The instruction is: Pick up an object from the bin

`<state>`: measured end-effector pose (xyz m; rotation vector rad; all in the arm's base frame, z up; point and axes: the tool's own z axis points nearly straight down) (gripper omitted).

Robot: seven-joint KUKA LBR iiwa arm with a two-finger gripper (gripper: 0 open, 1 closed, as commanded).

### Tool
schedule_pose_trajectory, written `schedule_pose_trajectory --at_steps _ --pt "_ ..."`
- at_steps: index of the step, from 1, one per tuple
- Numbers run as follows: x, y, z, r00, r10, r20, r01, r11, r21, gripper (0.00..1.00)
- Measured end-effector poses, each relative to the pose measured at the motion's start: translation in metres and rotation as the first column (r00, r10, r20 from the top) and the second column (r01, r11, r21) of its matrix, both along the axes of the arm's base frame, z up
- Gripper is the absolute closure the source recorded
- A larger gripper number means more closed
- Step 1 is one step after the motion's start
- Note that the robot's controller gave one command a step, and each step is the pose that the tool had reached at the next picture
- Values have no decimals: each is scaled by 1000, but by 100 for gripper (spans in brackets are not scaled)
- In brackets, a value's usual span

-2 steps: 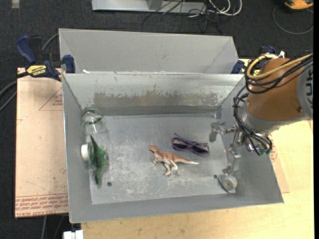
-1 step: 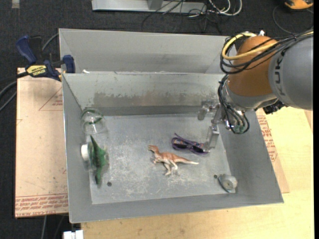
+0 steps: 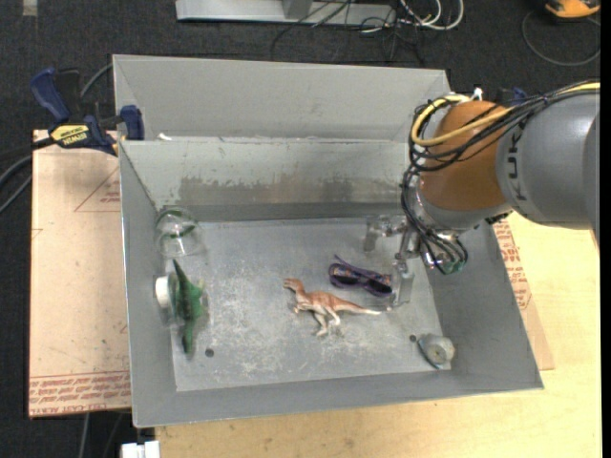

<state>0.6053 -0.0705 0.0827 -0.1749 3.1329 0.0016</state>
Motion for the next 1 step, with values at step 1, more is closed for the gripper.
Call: schedule_pose_trajectory --at_steps 1 --pt "-17 34 -12 925 -381 3 381 925 2 100"
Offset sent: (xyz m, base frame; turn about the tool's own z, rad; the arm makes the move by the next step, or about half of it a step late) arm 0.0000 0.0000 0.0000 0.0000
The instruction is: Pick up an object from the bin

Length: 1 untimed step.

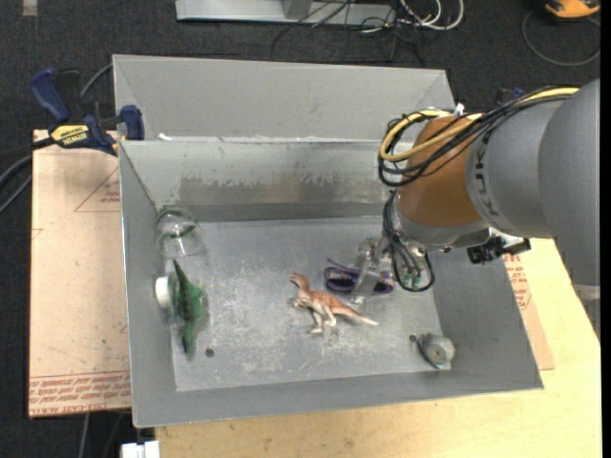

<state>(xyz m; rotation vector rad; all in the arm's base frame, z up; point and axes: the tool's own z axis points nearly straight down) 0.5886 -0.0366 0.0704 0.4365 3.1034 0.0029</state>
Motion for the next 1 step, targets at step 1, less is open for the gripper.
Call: schedule_pose_trajectory --at_steps 1 --pt "0 0 0 1000 0 0 0 1000 0 100"
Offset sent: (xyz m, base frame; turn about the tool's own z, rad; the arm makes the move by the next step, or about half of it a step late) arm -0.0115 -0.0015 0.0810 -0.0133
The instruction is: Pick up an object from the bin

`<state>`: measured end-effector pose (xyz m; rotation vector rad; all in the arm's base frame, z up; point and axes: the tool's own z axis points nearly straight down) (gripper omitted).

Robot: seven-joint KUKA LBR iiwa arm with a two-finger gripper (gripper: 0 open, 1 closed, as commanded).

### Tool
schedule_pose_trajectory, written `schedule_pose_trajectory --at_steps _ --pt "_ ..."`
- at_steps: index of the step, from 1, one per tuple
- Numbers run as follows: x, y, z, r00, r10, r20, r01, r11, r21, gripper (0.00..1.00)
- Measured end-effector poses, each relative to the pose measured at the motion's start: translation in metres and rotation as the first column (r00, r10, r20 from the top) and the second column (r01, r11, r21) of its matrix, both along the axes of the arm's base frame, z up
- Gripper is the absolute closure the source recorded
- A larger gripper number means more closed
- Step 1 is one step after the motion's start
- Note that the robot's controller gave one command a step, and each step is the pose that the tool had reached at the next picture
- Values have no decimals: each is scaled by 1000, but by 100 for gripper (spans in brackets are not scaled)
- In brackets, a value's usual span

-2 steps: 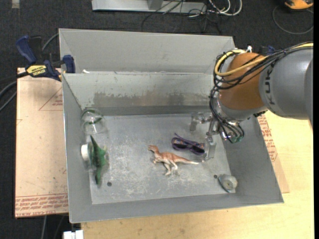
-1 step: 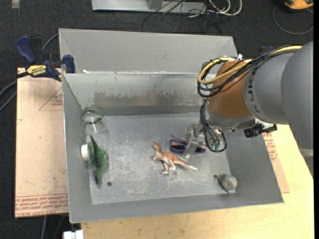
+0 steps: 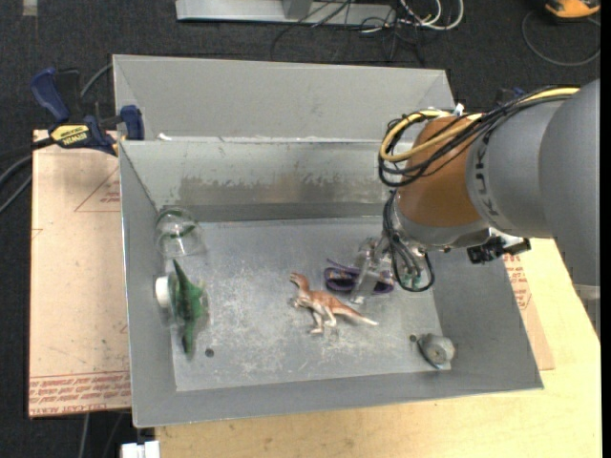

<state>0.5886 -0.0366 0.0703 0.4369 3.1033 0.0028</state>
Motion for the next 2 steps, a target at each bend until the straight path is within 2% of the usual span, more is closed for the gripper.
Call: schedule_pose_trajectory --at_steps 1,2 --pt "-10 -1 85 1000 13 7 -13 1000 0 100" --pt "-8 -7 145 1000 -2 9 2 1000 0 100"
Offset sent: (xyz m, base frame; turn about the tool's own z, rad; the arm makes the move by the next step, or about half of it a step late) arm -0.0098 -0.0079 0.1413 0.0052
